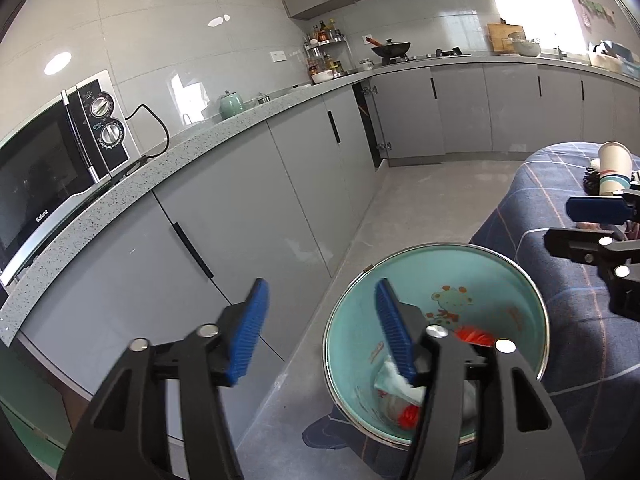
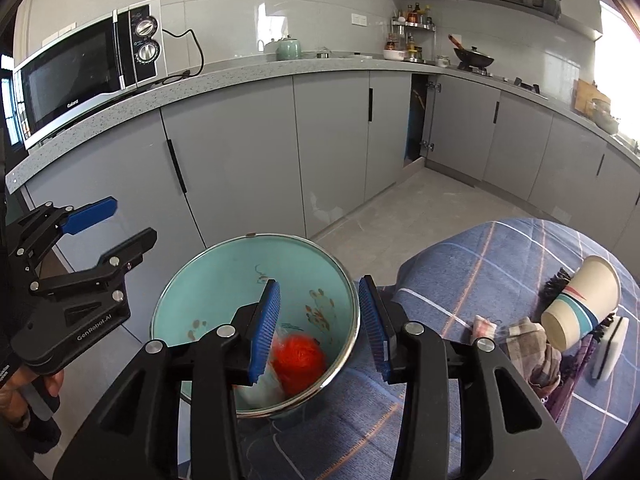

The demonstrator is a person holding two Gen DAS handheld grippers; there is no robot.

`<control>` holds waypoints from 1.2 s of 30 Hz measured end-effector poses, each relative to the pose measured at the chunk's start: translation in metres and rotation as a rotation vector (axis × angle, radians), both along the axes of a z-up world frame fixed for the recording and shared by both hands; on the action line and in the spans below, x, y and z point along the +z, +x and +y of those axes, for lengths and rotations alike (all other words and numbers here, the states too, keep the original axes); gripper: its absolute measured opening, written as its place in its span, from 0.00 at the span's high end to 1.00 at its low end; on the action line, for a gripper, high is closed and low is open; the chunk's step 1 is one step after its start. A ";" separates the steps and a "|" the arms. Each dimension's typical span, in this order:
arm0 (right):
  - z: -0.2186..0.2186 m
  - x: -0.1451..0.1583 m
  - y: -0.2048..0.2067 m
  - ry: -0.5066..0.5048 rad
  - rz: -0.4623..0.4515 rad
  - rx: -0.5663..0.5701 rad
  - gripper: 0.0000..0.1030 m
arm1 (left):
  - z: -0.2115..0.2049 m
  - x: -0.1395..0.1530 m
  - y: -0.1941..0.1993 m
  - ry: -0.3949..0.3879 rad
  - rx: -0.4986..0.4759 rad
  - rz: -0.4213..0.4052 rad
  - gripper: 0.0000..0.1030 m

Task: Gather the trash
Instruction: 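Move both open tools back over the remaining table trash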

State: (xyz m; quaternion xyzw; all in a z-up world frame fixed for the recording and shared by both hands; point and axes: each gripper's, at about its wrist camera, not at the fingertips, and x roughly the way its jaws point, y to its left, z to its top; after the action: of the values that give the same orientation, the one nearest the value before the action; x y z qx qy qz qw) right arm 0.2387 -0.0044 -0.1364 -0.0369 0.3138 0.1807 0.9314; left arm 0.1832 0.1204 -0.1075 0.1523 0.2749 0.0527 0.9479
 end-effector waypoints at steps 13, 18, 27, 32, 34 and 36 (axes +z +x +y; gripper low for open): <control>-0.030 0.003 -0.018 -0.013 -0.015 -0.051 0.56 | -0.020 0.007 -0.006 0.011 -0.021 -0.010 0.27; -0.060 0.005 -0.029 -0.013 -0.024 -0.102 0.54 | -0.043 0.008 -0.007 0.008 -0.054 -0.008 0.26; -0.137 -0.002 -0.056 -0.005 -0.022 -0.263 0.51 | -0.112 0.003 -0.010 0.004 -0.168 0.005 0.23; -0.177 -0.014 -0.067 0.015 0.007 -0.365 0.49 | -0.148 -0.005 -0.010 0.007 -0.226 0.025 0.23; -0.189 -0.019 -0.069 0.016 0.016 -0.401 0.48 | -0.160 -0.006 -0.009 0.014 -0.245 0.030 0.23; -0.199 -0.022 -0.071 0.025 0.023 -0.424 0.47 | -0.174 -0.006 -0.008 0.018 -0.268 0.030 0.22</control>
State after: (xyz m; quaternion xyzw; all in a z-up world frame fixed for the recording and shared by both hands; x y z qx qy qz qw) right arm 0.1675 -0.2036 -0.1580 0.0436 0.3230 -0.0148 0.9453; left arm 0.1756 -0.0537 -0.1138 0.1968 0.2660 -0.0744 0.9408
